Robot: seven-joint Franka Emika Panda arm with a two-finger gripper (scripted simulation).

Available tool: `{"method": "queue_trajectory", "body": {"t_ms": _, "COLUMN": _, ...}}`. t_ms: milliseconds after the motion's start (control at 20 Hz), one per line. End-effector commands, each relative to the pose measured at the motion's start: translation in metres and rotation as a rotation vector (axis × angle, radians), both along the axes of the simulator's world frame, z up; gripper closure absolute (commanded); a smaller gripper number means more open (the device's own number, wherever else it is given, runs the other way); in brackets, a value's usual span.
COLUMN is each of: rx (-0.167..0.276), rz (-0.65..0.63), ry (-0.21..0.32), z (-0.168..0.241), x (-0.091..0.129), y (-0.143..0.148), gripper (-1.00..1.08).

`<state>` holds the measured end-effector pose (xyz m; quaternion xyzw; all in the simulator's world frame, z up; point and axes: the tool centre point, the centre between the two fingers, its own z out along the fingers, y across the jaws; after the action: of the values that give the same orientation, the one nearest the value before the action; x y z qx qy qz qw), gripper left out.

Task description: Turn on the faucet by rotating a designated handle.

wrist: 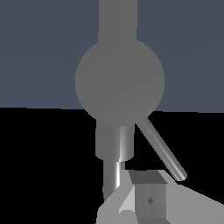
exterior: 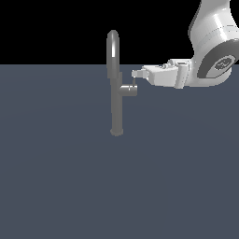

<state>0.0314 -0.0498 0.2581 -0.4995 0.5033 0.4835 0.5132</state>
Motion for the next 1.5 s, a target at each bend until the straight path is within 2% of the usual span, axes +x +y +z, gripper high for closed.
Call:
{"method": "queue_trajectory", "body": {"t_ms": 0, "rx": 0.004, "rz": 0.005, "ry": 0.01, "z": -0.007, "x": -0.011, "y": 0.0, "gripper": 1.08}}
{"method": "queue_trajectory", "body": {"t_ms": 250, "rx": 0.006, "rz": 0.008, "ry": 0.014, "z": -0.016, "x": -0.029, "y": 0.001, "gripper": 1.08}}
{"method": "queue_trajectory", "body": {"t_ms": 350, "rx": 0.002, "rz": 0.006, "ry": -0.003, "z": -0.008, "x": -0.022, "y": 0.001, "gripper": 1.08}}
{"method": "queue_trajectory", "body": {"t_ms": 700, "rx": 0.006, "rz": 0.009, "ry": 0.014, "z": -0.045, "x": -0.045, "y": 0.001, "gripper": 1.08}}
{"method": "queue_trajectory", "body": {"t_ms": 750, "rx": 0.006, "rz": 0.009, "ry": 0.014, "z": -0.045, "x": -0.045, "y": 0.001, "gripper": 1.08}}
{"method": "queue_trajectory", "body": {"t_ms": 800, "rx": 0.002, "rz": 0.009, "ry": -0.021, "z": -0.025, "x": -0.035, "y": 0.001, "gripper": 1.08}}
{"method": "queue_trajectory", "body": {"t_ms": 1150, "rx": 0.006, "rz": 0.009, "ry": 0.012, "z": -0.076, "x": -0.044, "y": 0.001, "gripper": 1.08}}
{"method": "queue_trajectory", "body": {"t_ms": 1200, "rx": 0.006, "rz": 0.009, "ry": 0.012, "z": -0.076, "x": -0.044, "y": 0.001, "gripper": 1.08}}
{"method": "queue_trajectory", "body": {"t_ms": 1250, "rx": 0.005, "rz": 0.013, "ry": -0.026, "z": -0.051, "x": -0.037, "y": 0.001, "gripper": 1.08}}
{"method": "queue_trajectory", "body": {"t_ms": 1450, "rx": 0.005, "rz": 0.011, "ry": -0.011, "z": -0.072, "x": -0.033, "y": 0.001, "gripper": 1.08}}
